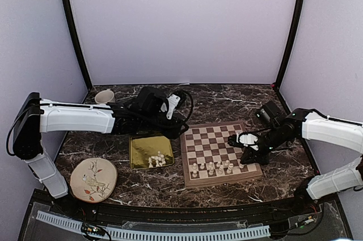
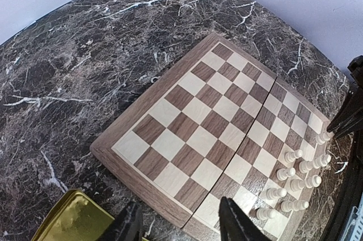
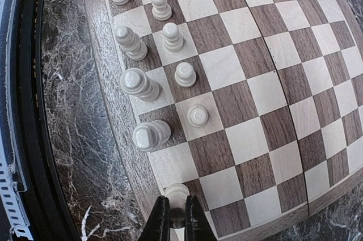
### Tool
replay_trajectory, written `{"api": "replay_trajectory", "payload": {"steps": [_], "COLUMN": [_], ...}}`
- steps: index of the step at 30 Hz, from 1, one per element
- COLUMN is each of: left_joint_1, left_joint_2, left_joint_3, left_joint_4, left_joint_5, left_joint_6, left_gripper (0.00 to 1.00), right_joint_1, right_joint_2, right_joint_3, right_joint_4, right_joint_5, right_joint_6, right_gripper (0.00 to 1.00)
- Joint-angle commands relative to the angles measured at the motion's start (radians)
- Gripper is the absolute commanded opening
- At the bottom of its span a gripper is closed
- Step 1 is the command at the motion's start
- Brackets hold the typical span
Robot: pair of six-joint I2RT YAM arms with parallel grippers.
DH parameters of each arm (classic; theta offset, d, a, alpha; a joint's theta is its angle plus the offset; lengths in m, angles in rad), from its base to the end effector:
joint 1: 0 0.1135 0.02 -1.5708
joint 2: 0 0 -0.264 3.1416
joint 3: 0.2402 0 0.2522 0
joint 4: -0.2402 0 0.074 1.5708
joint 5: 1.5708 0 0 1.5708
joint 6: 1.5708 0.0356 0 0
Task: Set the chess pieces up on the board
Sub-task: Place the knight at g1.
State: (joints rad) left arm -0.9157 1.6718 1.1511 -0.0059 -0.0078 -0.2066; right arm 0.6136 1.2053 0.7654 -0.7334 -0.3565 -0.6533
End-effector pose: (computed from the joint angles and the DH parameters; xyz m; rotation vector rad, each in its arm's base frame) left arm 0.2340 -0.3041 0.2513 0.7483 2.0354 -0.6568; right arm 0.1681 0.1336 0.2110 -1.6773 2.1184 0.4756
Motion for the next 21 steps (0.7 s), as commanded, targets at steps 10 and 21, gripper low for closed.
{"api": "replay_trajectory", "payload": {"steps": [10, 21], "left_joint_1": [0.011, 0.011], "left_joint_2": [0.029, 0.035], "left_joint_3": [0.036, 0.042], "left_joint_4": [-0.040, -0.052], "left_joint_5": [0.011, 0.010], "left_joint_6": [-0.021, -0.022], "left_gripper": [0.48, 0.48], "right_joint_1": [0.013, 0.014], "right_joint_2": [-0.009, 0.005], "right_joint_3": [-0.048, -0.060], "right_joint_4": [0.019, 0.059], "right_joint_5": [0.059, 0.069], "right_joint_6": [-0.012, 0.002], "right_gripper": [0.00, 0.00]}}
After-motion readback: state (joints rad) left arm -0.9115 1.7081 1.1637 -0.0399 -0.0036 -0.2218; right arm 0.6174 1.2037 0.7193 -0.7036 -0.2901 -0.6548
